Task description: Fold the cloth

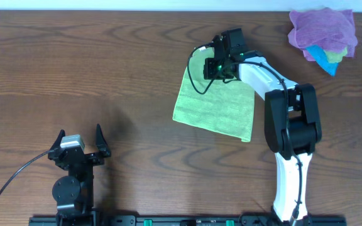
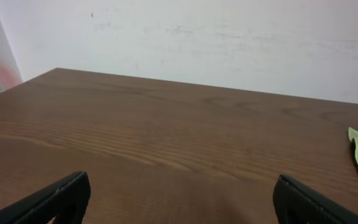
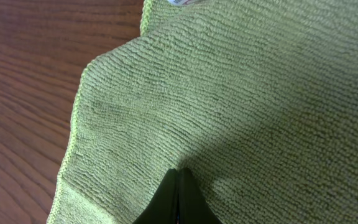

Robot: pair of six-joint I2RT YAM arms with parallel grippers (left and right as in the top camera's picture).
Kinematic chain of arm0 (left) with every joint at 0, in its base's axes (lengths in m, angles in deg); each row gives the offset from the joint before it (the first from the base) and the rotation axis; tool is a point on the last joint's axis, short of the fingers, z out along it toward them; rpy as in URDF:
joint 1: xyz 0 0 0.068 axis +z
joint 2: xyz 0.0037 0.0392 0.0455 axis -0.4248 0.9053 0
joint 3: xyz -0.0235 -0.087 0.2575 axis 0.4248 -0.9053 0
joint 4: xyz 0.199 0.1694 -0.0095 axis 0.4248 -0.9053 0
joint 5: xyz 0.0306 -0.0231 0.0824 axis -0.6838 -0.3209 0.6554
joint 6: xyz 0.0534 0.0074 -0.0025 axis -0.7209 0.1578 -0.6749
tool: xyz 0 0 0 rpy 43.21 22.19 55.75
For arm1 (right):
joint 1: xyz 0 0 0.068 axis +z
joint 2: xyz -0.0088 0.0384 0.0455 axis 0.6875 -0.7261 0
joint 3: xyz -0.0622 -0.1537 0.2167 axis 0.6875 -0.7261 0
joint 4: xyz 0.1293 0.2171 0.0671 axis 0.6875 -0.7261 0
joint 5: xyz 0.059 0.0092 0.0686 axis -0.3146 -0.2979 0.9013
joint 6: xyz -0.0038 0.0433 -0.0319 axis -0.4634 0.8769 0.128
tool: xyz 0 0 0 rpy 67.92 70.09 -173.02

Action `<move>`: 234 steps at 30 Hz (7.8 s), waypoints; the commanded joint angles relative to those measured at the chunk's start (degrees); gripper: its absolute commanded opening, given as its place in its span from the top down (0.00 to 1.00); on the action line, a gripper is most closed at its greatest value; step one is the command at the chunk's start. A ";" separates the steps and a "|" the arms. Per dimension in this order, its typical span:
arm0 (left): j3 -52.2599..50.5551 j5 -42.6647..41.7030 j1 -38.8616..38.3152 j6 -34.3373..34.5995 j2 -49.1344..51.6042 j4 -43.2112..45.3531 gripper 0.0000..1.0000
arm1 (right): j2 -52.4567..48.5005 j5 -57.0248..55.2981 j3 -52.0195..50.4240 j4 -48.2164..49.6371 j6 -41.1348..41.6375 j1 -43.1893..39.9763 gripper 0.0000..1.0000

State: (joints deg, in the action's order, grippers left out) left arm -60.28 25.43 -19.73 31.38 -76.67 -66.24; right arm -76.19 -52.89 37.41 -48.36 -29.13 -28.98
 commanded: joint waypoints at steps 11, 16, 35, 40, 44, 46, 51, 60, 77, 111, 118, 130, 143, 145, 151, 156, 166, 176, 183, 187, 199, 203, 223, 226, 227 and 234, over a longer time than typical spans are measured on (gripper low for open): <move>-0.76 1.22 -0.20 -0.85 -0.35 -3.17 0.05 | -3.28 0.48 1.36 -0.28 1.11 3.56 0.99; -0.76 1.22 -0.20 -0.85 -0.35 -3.19 0.05 | -3.78 0.46 1.36 -0.52 1.09 6.58 0.99; -0.76 1.22 -0.20 -0.85 -0.35 -3.17 0.05 | -3.78 3.82 1.36 -1.29 -0.22 17.62 0.99; -0.76 1.22 -0.20 -0.85 -0.35 -3.17 0.05 | -3.78 3.72 1.40 -1.33 -1.09 16.17 0.99; -0.76 1.22 -0.20 -0.85 -0.35 -3.17 0.05 | -3.76 5.86 2.80 -1.40 -2.62 14.01 0.98; -0.76 1.22 -0.20 -0.85 -0.35 -3.19 0.05 | -3.76 7.39 4.39 -1.57 -3.26 12.46 0.98; -0.76 1.22 -0.20 -0.85 -0.35 -3.19 0.04 | -3.76 10.78 9.38 -4.33 -4.74 9.53 0.99; -0.76 1.22 -0.20 -0.85 -0.35 -3.17 0.05 | -3.76 0.96 19.63 -18.69 -10.84 9.22 0.99; -0.76 1.22 -0.20 -0.85 -0.35 -3.17 0.05 | -1.36 -9.18 27.39 -41.75 -16.50 3.39 0.77; -0.76 1.22 -0.20 -0.85 -0.35 -3.19 0.05 | -11.65 7.21 27.36 -23.39 -16.24 -2.91 0.52; -0.76 1.22 -0.20 -0.85 -0.35 -3.19 0.05 | -12.26 7.58 27.36 -23.15 -15.63 -2.84 0.52; -0.76 1.22 -0.20 -0.85 -0.35 -3.17 0.04 | -12.48 9.14 27.36 -23.21 -15.39 -2.86 0.49; -0.76 1.22 -0.20 -0.85 -0.35 -3.17 0.05 | -14.34 14.91 27.36 -22.75 -13.68 -2.91 0.61; -0.76 1.22 -0.20 -0.85 -0.35 -3.19 0.05 | -14.34 16.17 27.36 -22.51 -13.53 -2.91 0.65; -0.76 1.22 -0.20 -0.85 -0.35 -3.19 0.04 | -14.34 22.16 27.36 -22.49 -12.37 -2.91 0.77; -0.76 1.22 -0.20 -0.85 -0.35 -3.19 0.05 | -14.27 25.57 27.50 -22.58 -11.58 -2.91 0.79; -0.76 1.22 -0.20 -0.85 -0.35 -3.17 0.05 | -14.27 24.02 31.47 -22.51 -12.13 -2.86 0.85; -0.76 1.22 -0.20 -0.85 -0.35 -3.17 0.05 | -14.27 19.23 39.76 -23.80 -13.99 -2.69 0.83; -0.76 1.22 -0.20 -0.85 -0.35 -3.17 0.05 | -14.27 -0.68 41.90 -31.58 -15.04 -1.07 0.61; -0.76 1.22 -0.20 -0.85 -0.35 -3.19 0.05 | -14.27 -7.45 41.90 -38.60 -15.02 -0.66 0.60; -0.76 1.22 -0.20 -0.85 -0.35 -3.19 0.05 | -11.72 -10.93 41.90 -53.81 -16.76 -3.72 0.52; -0.76 1.22 -0.20 -0.85 -0.35 -3.17 0.05 | -8.04 -11.58 41.88 -55.17 -17.64 -4.72 0.49; -0.76 1.22 -0.20 -0.85 -0.35 -3.17 0.04 | 7.74 -12.57 41.88 -61.20 -19.58 -4.92 0.42; -0.76 1.22 -0.20 -0.85 -0.35 -3.19 0.04 | 11.65 -13.09 41.68 -62.49 -20.24 -4.96 0.39; -0.76 1.22 -0.20 -0.85 -0.35 -3.19 0.04 | 13.18 -13.11 41.46 -62.53 -20.65 -4.96 0.38; -0.76 1.22 -0.20 -0.85 -0.35 -3.17 0.05 | 23.04 -13.70 32.09 -61.11 -21.51 -4.96 0.36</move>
State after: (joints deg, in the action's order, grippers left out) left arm -60.28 25.43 -19.73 31.38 -76.67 -66.24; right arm -55.80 -66.02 74.21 -110.10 -49.29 -33.74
